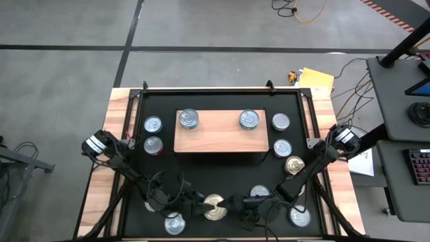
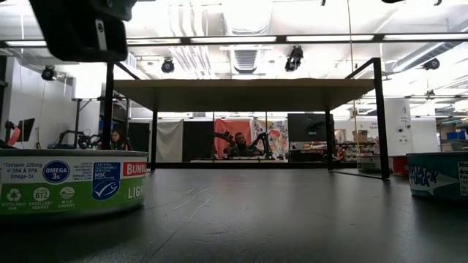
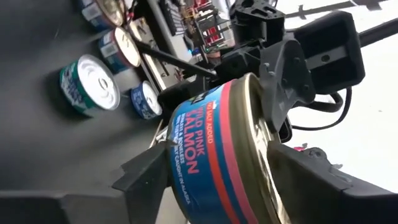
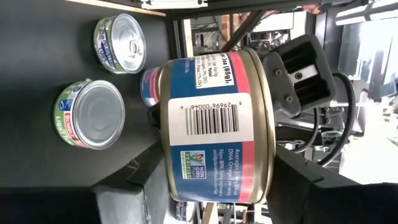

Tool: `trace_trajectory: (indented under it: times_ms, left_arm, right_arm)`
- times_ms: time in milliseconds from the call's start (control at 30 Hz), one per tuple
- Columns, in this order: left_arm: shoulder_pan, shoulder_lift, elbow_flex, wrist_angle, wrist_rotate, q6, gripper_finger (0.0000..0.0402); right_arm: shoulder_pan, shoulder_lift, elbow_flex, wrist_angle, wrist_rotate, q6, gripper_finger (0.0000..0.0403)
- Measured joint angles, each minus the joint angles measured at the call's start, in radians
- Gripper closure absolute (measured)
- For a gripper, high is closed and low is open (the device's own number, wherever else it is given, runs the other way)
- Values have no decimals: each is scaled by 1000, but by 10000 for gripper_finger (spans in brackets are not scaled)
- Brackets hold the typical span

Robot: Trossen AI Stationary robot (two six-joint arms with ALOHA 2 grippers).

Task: Stack canned seafood by type on shelf
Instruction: Put the blue tuna can on the shelf

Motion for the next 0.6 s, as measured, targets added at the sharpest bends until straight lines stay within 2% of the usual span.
trace_trajectory:
  times_ms: [133, 233, 467, 600]
  left_arm:
    - [0, -5, 0, 5, -5, 100, 113]
    - [1, -22, -2, 11, -9, 275, 102]
    - [-16, -100, -2, 22, -22, 919, 105]
    - [-53, -149, 0, 11, -114, 1280, 110]
  right_arm:
    - [1, 0, 0, 3, 19, -2, 212]
    - [8, -2, 0, 12, 62, -13, 212]
    - [39, -20, 0, 4, 182, 5, 212]
    - [57, -33, 0, 6, 248, 35, 212]
